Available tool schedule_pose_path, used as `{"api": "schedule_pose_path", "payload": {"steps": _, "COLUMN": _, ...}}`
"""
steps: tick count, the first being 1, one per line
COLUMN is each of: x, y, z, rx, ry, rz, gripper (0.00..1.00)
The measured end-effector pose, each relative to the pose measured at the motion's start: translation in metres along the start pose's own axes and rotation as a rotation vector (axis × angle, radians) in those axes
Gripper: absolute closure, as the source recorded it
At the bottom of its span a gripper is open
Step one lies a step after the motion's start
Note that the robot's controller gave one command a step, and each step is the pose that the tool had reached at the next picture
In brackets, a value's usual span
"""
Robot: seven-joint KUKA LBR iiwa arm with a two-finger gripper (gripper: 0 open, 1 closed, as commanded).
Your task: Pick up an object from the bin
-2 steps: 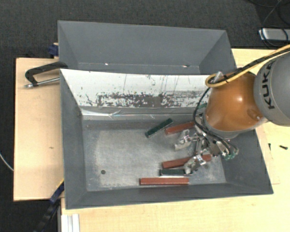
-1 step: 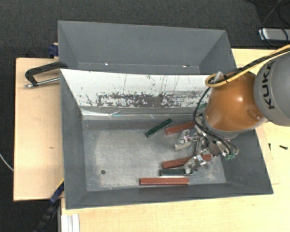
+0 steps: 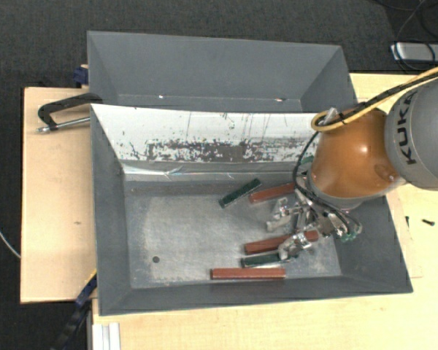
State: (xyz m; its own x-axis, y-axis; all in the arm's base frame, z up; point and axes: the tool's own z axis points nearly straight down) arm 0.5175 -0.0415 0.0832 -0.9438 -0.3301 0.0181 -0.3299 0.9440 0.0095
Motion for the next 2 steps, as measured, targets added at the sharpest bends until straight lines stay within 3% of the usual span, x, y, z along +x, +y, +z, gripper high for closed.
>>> {"api": "schedule_pose_path", "payload": {"steps": 1, "x": 0.002, "y": -0.001, "z": -0.012, "rx": 0.006, "ry": -0.004, "rz": -0.001, "gripper": 1.00}}
{"api": "schedule_pose_path", "payload": {"steps": 2, "x": 0.000, "y": -0.001, "z": -0.024, "rx": 0.009, "ry": -0.021, "rz": 0.002, "gripper": 1.00}}
